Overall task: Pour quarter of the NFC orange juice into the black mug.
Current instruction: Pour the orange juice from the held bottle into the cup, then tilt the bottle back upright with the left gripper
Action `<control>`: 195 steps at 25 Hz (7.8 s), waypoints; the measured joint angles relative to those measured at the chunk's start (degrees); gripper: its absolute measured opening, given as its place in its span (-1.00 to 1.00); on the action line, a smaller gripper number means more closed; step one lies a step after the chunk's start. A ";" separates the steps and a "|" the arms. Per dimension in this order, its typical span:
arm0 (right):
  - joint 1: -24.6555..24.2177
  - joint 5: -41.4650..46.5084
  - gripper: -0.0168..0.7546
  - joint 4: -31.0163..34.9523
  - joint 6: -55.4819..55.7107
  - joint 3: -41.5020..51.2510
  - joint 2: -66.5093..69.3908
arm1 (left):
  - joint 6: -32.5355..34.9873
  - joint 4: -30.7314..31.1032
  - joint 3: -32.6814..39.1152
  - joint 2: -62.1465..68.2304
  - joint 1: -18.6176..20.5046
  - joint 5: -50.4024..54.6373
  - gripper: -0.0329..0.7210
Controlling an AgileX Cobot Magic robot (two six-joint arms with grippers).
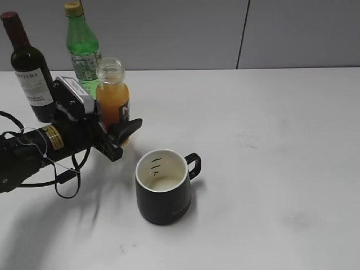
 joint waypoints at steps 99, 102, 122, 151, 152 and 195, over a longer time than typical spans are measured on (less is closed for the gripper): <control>0.00 0.00 0.51 0.00 0.00 0.00 0.00 | 68.92 -0.66 0.00 -0.06 0.00 -0.09 0.33; 0.00 0.00 0.51 0.00 0.00 0.00 0.00 | 68.92 -0.71 0.00 -0.06 0.00 -0.09 0.33; 0.00 0.00 0.51 0.00 0.00 0.00 0.00 | 70.20 -1.04 0.00 -0.52 0.00 -0.13 0.33; 0.00 0.00 0.51 0.00 0.00 0.00 0.00 | 71.31 -1.11 0.00 -1.18 0.00 -0.46 0.33; 0.00 0.00 0.51 0.00 0.00 0.00 0.00 | 71.31 -1.11 0.00 -1.18 0.00 -0.46 0.33; 0.00 0.00 0.51 0.00 0.00 0.00 0.00 | 74.14 -1.11 0.00 -1.18 0.00 -0.46 0.33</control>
